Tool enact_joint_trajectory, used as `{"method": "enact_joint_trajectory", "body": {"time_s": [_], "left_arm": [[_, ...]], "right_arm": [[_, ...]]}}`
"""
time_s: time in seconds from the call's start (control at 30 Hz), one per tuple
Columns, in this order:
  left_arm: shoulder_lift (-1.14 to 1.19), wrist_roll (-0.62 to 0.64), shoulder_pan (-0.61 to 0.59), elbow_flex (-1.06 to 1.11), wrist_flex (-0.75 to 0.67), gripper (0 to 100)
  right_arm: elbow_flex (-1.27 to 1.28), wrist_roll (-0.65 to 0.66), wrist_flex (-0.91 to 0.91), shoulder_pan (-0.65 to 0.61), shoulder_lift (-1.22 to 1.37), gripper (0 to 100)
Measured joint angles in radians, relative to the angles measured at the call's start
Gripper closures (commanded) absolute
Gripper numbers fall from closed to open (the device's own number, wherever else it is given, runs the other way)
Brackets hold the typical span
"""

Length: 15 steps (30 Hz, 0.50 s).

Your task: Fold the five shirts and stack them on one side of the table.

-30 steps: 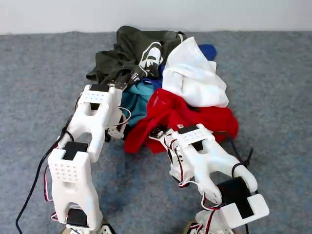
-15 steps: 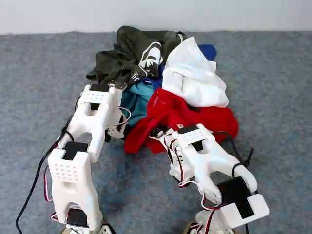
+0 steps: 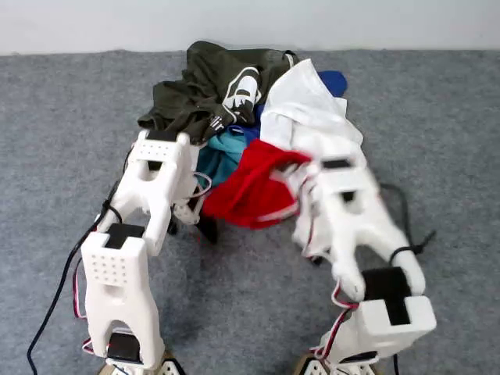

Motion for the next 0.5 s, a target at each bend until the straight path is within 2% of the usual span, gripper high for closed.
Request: {"method": "enact_joint_trajectory", "body": {"time_s": [0.1, 0.2, 0.33, 0.5], "left_arm": [[-0.029, -0.028, -0.021, -0.094, 0.018, 67], [-0.107, -0.037, -0.058, -0.117, 0.021, 67], [-0.221, -0.037, -0.106, -0.121, 0.025, 67], [-0.261, -0.04, -0.103, -0.123, 0.029, 67]], "right_arm": [[-0.242, 0.0, 0.15, 0.141, 0.0, 64.1], [-0.433, 0.0, 0.176, 0.273, 0.0, 64.1], [-0.488, -0.003, 0.178, 0.391, -0.003, 64.1], [-0.437, -0.002, 0.178, 0.419, -0.003, 64.1]]}}
